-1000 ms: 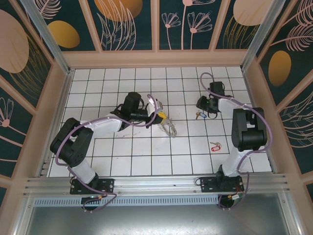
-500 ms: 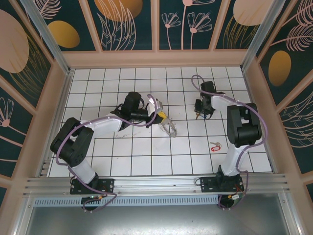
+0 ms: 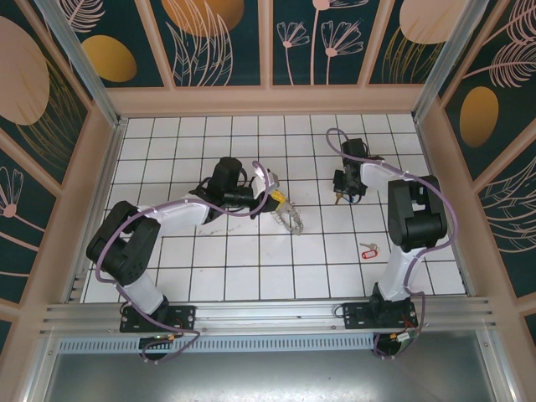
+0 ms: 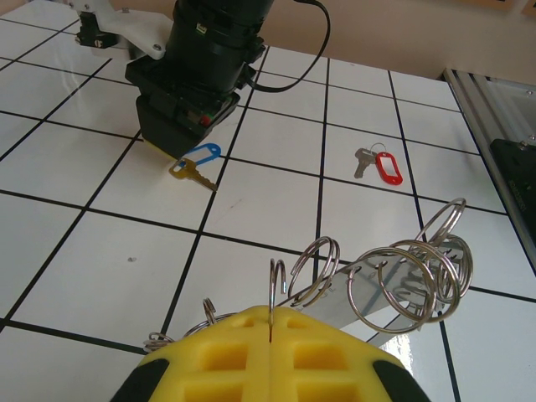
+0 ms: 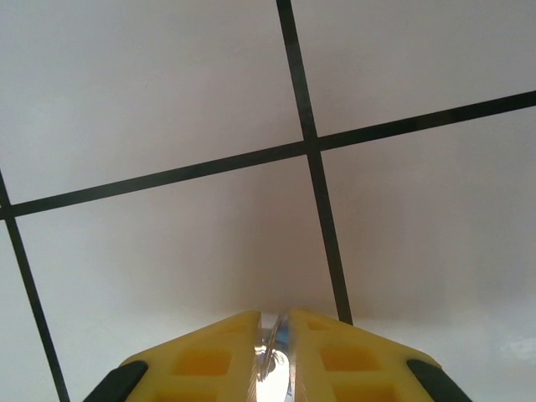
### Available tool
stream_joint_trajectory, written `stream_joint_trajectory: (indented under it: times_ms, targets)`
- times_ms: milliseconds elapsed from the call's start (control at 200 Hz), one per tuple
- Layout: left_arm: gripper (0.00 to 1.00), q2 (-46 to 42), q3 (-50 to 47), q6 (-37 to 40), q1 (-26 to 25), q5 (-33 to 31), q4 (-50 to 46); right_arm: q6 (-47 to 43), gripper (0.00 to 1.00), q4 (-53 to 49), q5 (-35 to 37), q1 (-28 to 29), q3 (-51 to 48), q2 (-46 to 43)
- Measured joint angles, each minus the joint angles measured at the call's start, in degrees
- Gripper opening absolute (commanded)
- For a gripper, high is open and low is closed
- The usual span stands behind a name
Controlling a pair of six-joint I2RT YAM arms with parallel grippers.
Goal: Put the keys on the keyring
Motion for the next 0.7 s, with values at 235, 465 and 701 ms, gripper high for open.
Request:
stream_joint_trajectory:
  times_ms: [235, 465, 701]
  targets:
    - [0.0, 0.0, 0.0, 0.0, 0.0, 0.0, 0.0, 0.0, 0.15, -0.2, 0.0, 0.0, 0.0, 0.0]
    - [0.0, 0.2, 0.0, 0.0, 0.0, 0.0, 0.0, 0.0, 0.14, -0.1, -0.1, 0.0, 0.0, 0.0]
    - [0.0, 0.2, 0.1, 0.0, 0.0, 0.0, 0.0, 0.0, 0.15, -0.1, -0.1, 0.0, 0.0, 0.0]
